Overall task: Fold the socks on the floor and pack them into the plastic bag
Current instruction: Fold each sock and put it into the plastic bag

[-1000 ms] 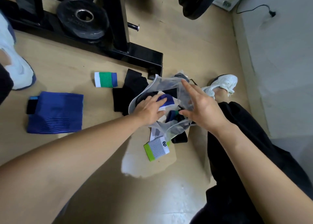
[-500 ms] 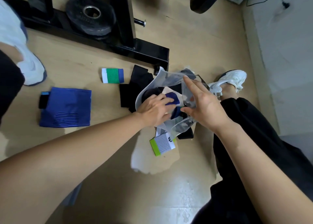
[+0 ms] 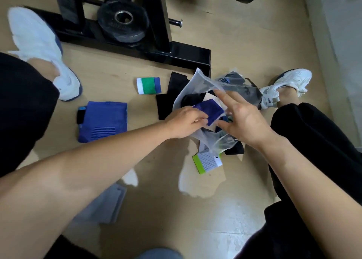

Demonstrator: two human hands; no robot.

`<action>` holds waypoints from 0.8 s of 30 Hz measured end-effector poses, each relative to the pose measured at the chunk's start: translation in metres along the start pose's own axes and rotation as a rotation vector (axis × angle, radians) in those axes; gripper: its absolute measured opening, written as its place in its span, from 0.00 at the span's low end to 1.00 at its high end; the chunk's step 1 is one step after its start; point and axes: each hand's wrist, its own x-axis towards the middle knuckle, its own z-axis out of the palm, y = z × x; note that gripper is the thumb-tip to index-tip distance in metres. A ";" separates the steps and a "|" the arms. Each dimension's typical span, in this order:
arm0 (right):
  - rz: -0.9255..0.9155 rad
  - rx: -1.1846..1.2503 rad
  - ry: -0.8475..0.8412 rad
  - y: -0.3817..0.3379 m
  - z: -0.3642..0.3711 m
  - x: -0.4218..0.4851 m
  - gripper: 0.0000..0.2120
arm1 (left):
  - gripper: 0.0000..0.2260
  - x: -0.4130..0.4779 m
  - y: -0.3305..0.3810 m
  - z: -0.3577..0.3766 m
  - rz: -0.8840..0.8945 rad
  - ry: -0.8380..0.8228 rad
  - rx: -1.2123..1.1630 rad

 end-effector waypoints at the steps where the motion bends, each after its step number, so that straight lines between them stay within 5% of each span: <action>1: -0.015 -0.008 0.022 -0.004 0.001 0.002 0.39 | 0.19 -0.017 -0.006 -0.007 0.052 0.070 0.033; 5: -0.105 -0.136 0.200 -0.024 0.004 0.013 0.27 | 0.09 -0.077 -0.040 -0.043 0.044 0.228 0.200; 10: -0.242 -0.158 0.358 -0.058 0.014 0.018 0.14 | 0.09 -0.124 -0.110 -0.082 -0.390 0.127 0.394; 13: -0.300 -0.110 0.268 -0.075 0.033 0.017 0.11 | 0.25 -0.132 -0.145 -0.093 -0.610 -0.017 0.553; 17: -0.192 0.261 0.010 -0.093 0.059 0.012 0.12 | 0.35 -0.132 -0.166 -0.089 -0.710 -0.128 0.539; 24: 0.111 0.648 -0.189 -0.095 0.083 0.009 0.10 | 0.10 -0.133 -0.157 -0.077 -0.526 -0.071 0.413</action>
